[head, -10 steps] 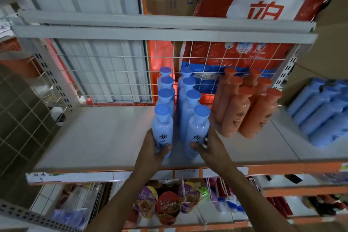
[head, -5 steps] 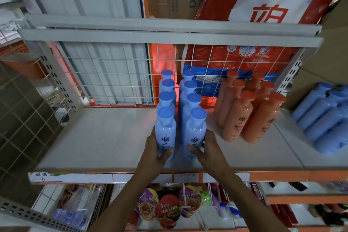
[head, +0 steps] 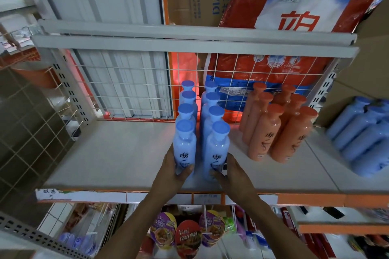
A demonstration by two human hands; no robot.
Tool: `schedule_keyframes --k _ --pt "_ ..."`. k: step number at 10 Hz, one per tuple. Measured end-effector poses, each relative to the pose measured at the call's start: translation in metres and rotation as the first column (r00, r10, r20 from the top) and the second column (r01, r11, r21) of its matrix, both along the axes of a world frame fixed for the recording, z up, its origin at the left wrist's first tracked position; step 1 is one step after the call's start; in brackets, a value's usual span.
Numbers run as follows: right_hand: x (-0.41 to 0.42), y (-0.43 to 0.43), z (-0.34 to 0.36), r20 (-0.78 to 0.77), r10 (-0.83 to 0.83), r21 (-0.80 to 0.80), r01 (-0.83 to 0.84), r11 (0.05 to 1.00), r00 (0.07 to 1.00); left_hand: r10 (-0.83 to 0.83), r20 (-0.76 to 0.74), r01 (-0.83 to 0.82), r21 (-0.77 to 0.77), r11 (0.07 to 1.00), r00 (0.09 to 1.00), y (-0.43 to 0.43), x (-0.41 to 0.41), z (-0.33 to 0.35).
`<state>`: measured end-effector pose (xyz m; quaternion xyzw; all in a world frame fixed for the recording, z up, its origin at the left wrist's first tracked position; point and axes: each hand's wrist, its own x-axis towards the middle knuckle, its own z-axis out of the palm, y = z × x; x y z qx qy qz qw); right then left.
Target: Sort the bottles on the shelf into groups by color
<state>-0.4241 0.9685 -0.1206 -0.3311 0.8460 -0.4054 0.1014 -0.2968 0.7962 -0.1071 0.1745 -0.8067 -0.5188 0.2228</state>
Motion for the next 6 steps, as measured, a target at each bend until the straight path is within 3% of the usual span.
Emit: schedule_keyframes --k 3,5,6 --pt "0.006 0.000 0.004 -0.020 -0.034 0.036 0.034 0.999 0.999 -0.055 0.028 0.056 -0.016 0.998 0.998 -0.005 0.000 -0.002" --pt "0.010 0.006 0.019 -0.065 -0.069 0.060 0.073 0.995 0.995 0.006 0.156 -0.005 -0.009 1.000 0.988 -0.013 0.018 0.008" --pt "0.014 0.008 0.031 -0.121 -0.101 0.045 0.107 0.993 0.988 -0.008 0.166 0.024 -0.097 0.995 0.986 -0.023 0.034 0.027"
